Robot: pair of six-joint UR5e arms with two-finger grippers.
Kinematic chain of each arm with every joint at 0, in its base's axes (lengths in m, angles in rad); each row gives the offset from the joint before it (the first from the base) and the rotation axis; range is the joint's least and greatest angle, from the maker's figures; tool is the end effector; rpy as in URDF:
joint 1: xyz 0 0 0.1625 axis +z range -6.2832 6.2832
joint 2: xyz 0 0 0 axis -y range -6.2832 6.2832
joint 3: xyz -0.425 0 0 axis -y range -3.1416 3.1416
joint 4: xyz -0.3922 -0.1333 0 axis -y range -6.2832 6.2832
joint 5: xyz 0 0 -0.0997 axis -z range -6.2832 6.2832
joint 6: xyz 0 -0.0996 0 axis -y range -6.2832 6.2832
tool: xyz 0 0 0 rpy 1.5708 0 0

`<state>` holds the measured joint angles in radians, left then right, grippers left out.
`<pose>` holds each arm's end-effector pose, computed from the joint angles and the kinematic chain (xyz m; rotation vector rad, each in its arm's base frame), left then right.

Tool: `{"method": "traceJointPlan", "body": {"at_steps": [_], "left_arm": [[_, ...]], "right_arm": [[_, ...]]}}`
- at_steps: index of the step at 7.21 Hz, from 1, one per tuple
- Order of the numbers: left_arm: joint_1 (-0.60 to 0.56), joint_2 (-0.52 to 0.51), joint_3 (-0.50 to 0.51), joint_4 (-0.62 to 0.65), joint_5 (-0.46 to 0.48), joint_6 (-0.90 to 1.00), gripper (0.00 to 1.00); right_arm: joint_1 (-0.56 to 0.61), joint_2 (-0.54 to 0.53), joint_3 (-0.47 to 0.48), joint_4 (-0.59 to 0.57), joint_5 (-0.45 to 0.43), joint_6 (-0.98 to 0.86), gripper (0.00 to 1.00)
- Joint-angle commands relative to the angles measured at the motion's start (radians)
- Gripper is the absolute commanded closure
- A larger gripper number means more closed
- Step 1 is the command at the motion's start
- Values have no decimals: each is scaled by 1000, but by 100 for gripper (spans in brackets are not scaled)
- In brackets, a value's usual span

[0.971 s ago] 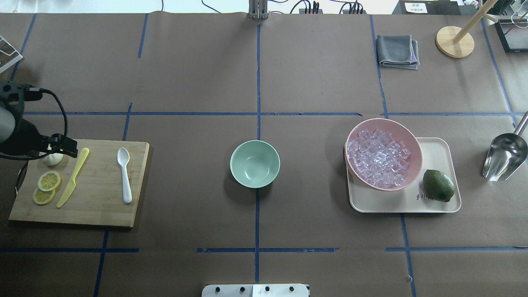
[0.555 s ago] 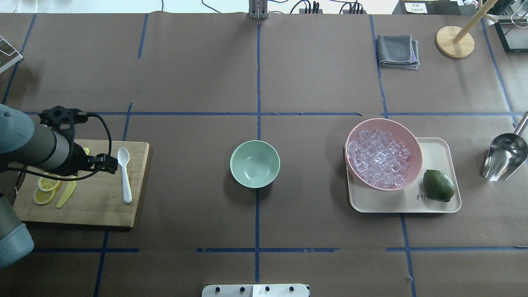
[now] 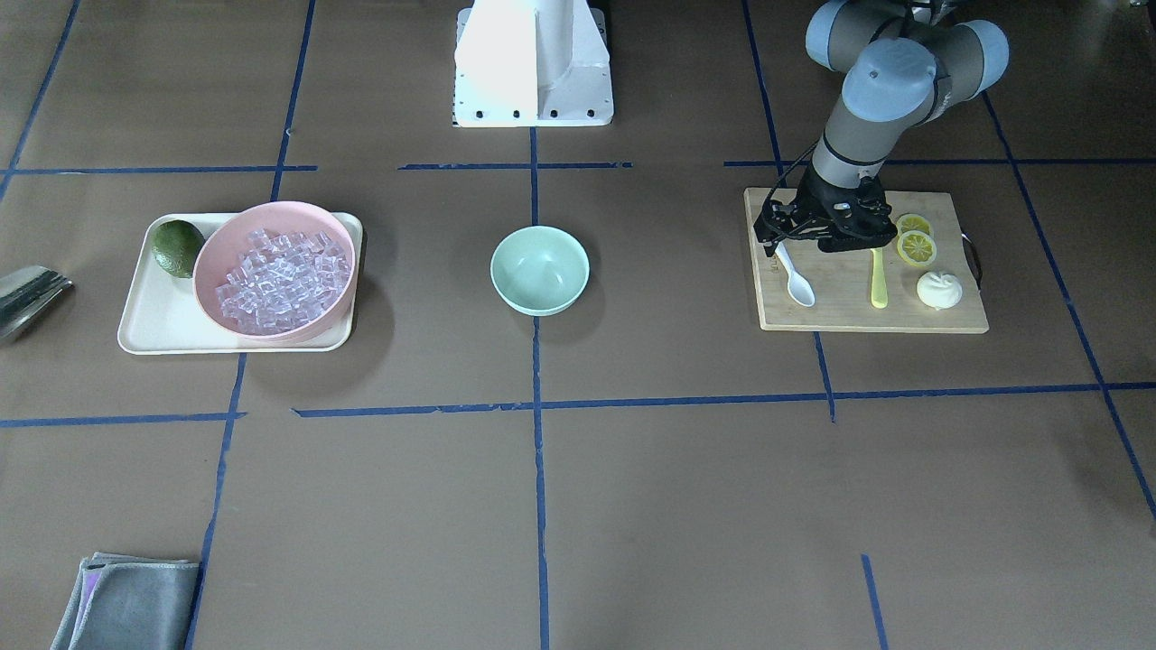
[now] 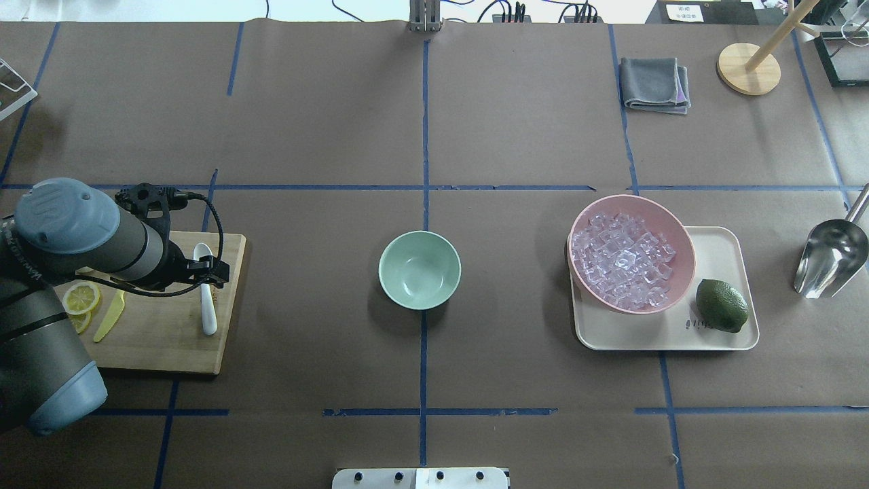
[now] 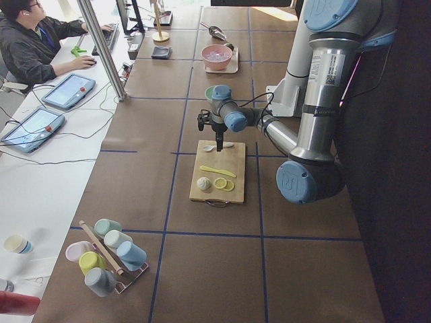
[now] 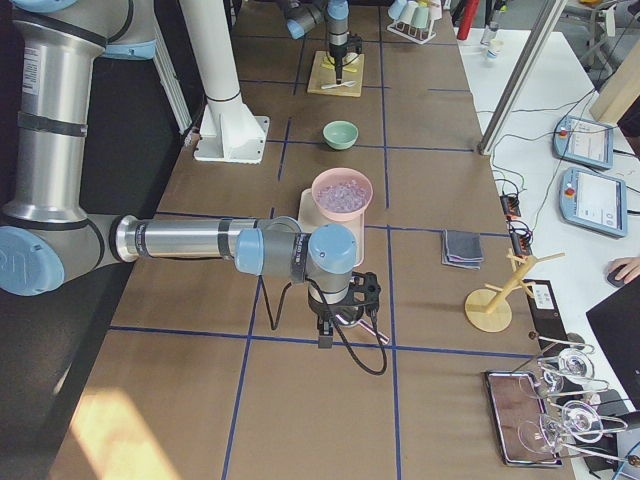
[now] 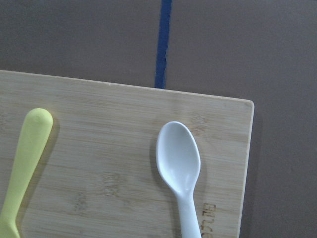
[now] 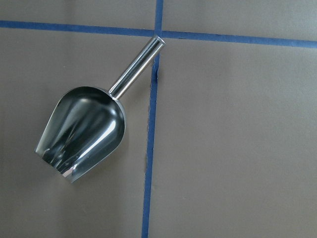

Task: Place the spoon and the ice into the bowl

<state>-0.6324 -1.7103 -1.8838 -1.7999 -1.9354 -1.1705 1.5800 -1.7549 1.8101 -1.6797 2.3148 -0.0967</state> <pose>0.3841 -0.4027 0.4213 0.0281 0.7588 -0.0966 0.0696 -0.4088 0.6372 -0.0118 -0.7456 -0.0634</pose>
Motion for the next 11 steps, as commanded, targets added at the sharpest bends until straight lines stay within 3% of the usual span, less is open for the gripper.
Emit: {"method": "traceJointPlan", "body": {"at_steps": [1,2,4,5,6,8,9,11], "left_arm": [[20,-5,28,-21,0,0,10],[25,-5,32,-21,-2,-1,20],[33,-5,32,-21,-7,-3,29],[33,-5,32,-21,-10,-3,40],[33,-5,32,-21,-10,-5,54],[33,-5,31,-21,-10,-3,91],[33,-5,29,-29,-10,-2,98],[33,-5,17,-29,-10,0,100]], "right_arm": [[0,0,0,0,0,0,0],[0,0,0,0,0,0,0],[0,0,0,0,0,-1,0],[0,0,0,0,0,-1,0],[0,0,0,0,0,-1,0],[0,0,0,0,0,-1,0],[0,0,2,2,0,-1,0],[0,0,0,0,0,-1,0]]}}
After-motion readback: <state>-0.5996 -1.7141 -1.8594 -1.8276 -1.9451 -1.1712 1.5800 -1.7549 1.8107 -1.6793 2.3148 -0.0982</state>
